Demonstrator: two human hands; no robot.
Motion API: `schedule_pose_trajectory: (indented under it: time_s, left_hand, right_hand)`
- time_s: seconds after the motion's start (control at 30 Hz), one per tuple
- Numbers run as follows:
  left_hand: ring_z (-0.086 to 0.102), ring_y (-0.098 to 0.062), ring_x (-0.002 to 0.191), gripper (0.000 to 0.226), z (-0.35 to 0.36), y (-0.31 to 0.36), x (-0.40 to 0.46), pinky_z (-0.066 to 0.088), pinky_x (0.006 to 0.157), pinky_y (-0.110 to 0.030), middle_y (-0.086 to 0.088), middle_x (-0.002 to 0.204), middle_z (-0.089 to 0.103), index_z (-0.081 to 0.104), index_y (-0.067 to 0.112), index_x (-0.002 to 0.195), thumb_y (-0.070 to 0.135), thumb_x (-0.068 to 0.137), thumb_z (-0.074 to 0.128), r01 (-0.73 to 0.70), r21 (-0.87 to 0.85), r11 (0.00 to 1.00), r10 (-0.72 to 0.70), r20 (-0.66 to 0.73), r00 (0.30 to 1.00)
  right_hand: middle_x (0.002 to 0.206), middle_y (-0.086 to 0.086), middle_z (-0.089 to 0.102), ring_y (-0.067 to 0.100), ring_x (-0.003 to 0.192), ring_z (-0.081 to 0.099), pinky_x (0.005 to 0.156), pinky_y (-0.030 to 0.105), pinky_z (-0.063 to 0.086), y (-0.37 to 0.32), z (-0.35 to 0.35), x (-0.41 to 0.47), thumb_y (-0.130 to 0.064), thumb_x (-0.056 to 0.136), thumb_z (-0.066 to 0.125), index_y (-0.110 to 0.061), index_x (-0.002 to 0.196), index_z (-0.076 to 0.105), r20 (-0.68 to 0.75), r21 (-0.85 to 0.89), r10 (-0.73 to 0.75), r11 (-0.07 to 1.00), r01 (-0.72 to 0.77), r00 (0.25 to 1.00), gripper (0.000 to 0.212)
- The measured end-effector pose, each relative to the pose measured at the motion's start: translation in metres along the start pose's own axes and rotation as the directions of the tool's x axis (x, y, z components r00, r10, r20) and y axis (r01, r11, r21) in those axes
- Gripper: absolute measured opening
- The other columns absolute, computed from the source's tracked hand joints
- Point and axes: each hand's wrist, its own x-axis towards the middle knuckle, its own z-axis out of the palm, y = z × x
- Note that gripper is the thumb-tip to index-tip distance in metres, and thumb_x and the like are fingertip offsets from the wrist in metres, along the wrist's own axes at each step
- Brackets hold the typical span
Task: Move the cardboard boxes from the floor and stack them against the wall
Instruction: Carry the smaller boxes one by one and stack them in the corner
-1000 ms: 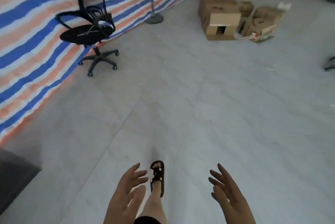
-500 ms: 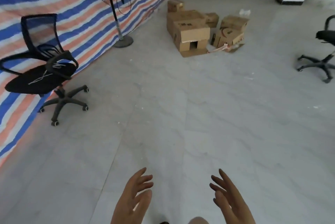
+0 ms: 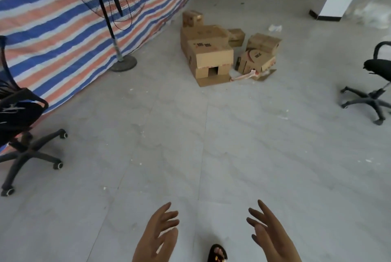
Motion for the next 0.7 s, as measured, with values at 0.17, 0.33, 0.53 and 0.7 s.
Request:
schedule_pose_trajectory:
  time_s: [0.17,0.33,0.53,0.7]
  left_hand:
    - [0.070,-0.004,0.076,0.055,0.021,0.010,0.098,0.051,0.063,-0.010,-0.004,0.098,0.068,0.056,0.027,0.105,-0.022,0.081,0.049,0.076,-0.044,0.996,-0.079,-0.067,0.995]
    - [0.068,-0.002,0.060,0.051,0.009,0.020,0.201,0.050,0.054,-0.012,-0.007,0.089,0.064,0.053,0.020,0.096,-0.028,0.080,0.046,0.202,-0.150,0.968,-0.216,-0.082,0.973]
    - [0.068,-0.005,0.090,0.039,-0.025,0.070,0.343,0.051,0.076,-0.022,0.011,0.099,0.071,0.054,0.028,0.112,0.022,0.074,0.057,-0.012,-0.064,0.998,0.000,-0.182,0.983]
    - [0.067,-0.008,0.095,0.046,-0.060,0.124,0.465,0.053,0.079,-0.016,0.018,0.106,0.067,0.054,0.030,0.114,0.042,0.070,0.061,-0.095,-0.027,0.995,0.089,-0.179,0.980]
  right_hand:
    - [0.097,-0.027,0.068,-0.003,0.092,0.066,0.076,0.021,0.049,-0.030,0.009,0.110,0.005,0.087,0.054,-0.066,0.093,0.058,0.066,-0.080,-0.016,0.997,0.021,0.998,0.071]
    - [0.096,-0.026,0.069,-0.002,0.092,0.066,0.076,0.022,0.048,-0.051,0.044,0.213,0.004,0.087,0.054,-0.069,0.089,0.057,0.110,-0.107,0.016,0.994,-0.004,0.994,0.074]
    - [0.102,-0.027,0.068,-0.002,0.093,0.066,0.088,0.037,0.051,-0.093,0.118,0.354,0.002,0.089,0.053,-0.057,0.106,0.062,0.080,-0.093,-0.013,0.995,0.021,0.997,0.062]
    - [0.103,-0.031,0.065,-0.003,0.096,0.065,0.083,0.023,0.053,-0.146,0.180,0.451,0.000,0.090,0.053,-0.057,0.109,0.059,0.108,-0.084,-0.072,0.993,0.081,0.992,0.060]
